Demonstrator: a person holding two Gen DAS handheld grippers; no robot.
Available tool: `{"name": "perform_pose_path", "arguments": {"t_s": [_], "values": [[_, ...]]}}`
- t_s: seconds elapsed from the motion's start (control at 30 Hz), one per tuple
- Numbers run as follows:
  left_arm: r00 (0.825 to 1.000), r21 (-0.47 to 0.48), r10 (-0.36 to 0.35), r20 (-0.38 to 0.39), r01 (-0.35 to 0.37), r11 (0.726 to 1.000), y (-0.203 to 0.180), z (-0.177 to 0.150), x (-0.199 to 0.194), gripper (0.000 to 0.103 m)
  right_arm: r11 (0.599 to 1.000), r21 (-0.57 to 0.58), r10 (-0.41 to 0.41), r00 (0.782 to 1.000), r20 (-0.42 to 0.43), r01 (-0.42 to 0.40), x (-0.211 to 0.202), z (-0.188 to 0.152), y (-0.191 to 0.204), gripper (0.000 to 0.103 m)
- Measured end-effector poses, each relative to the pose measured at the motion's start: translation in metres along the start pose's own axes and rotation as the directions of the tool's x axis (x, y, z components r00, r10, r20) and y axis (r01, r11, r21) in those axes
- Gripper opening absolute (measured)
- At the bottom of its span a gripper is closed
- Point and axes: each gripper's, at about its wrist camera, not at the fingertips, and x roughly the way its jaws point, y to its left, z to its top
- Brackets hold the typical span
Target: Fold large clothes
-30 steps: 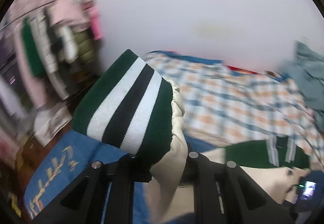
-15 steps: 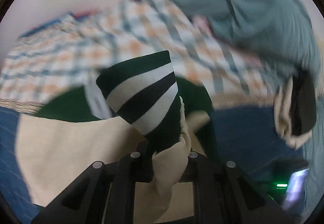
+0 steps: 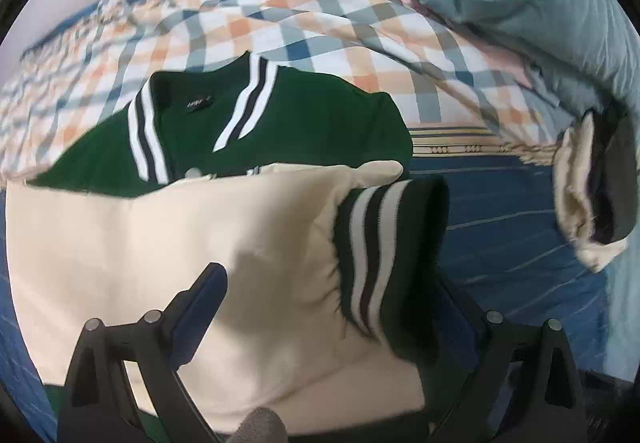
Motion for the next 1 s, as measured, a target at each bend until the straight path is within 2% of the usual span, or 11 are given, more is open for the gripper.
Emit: {"name": "perform_pose_path", "arguments": {"t_s": [0.1,0.2,0.27,0.4,0.5,0.57,0.6,0.67,0.77,0.9,1.0], "values": [[1.000,-0.028,-0.013,0.013,0.013,1.000,0.025,-0.007,-0.025,0.098,1.000,-0.001,0.028,0.999,0.040,-0.028,-0.024,0.005,0.014,0.077],[0.997,-0.075,0.069,0.045,-0.066,0.995,0.070,-0.024,-0.059,0.098,0.993,-0.043,0.115,0.992,0.055,-0.113,-0.037,0.019,0.038,0.039],[0.981,-0.128,0.185,0.055,-0.176,0.976,0.110,-0.035,-0.076,0.098,0.976,-0.098,0.200,0.979,0.039,-0.195,-0.036,0.026,0.068,0.039],[0.912,-0.213,0.409,-0.001,-0.400,0.891,0.195,-0.050,-0.071,0.098,0.963,-0.151,0.221,0.975,-0.031,-0.223,-0.002,0.043,0.127,0.049],[0.869,-0.243,0.490,-0.073,-0.492,0.836,0.240,-0.055,-0.042,0.098,0.974,-0.175,0.137,0.990,-0.044,-0.142,0.032,0.055,0.145,0.059],[0.862,-0.252,0.496,-0.104,-0.505,0.825,0.260,-0.057,-0.024,0.100,0.977,-0.165,0.126,0.989,-0.079,-0.138,0.054,0.057,0.149,0.044],[0.864,-0.263,0.490,-0.114,-0.501,0.824,0.263,-0.057,-0.022,0.100,0.981,-0.149,0.117,0.991,-0.070,-0.126,0.057,0.055,0.146,0.022],[0.879,-0.284,0.469,-0.086,-0.473,0.834,0.260,-0.055,-0.033,0.100,0.987,-0.095,0.126,0.992,-0.022,-0.127,0.046,0.052,0.135,0.012],[0.864,-0.266,0.502,-0.037,-0.493,0.829,0.248,-0.051,-0.042,0.100,0.993,-0.083,0.084,0.996,-0.024,-0.086,0.043,0.051,0.123,0.011],[0.862,-0.279,0.498,-0.095,-0.503,0.818,0.265,-0.051,-0.009,0.100,0.994,-0.109,0.011,0.998,-0.058,-0.018,0.049,0.058,0.121,0.035],[0.850,-0.234,0.518,-0.092,-0.524,0.819,0.269,-0.049,0.011,0.102,0.987,-0.103,-0.114,0.992,0.055,0.119,0.015,0.057,0.120,0.039]]}}
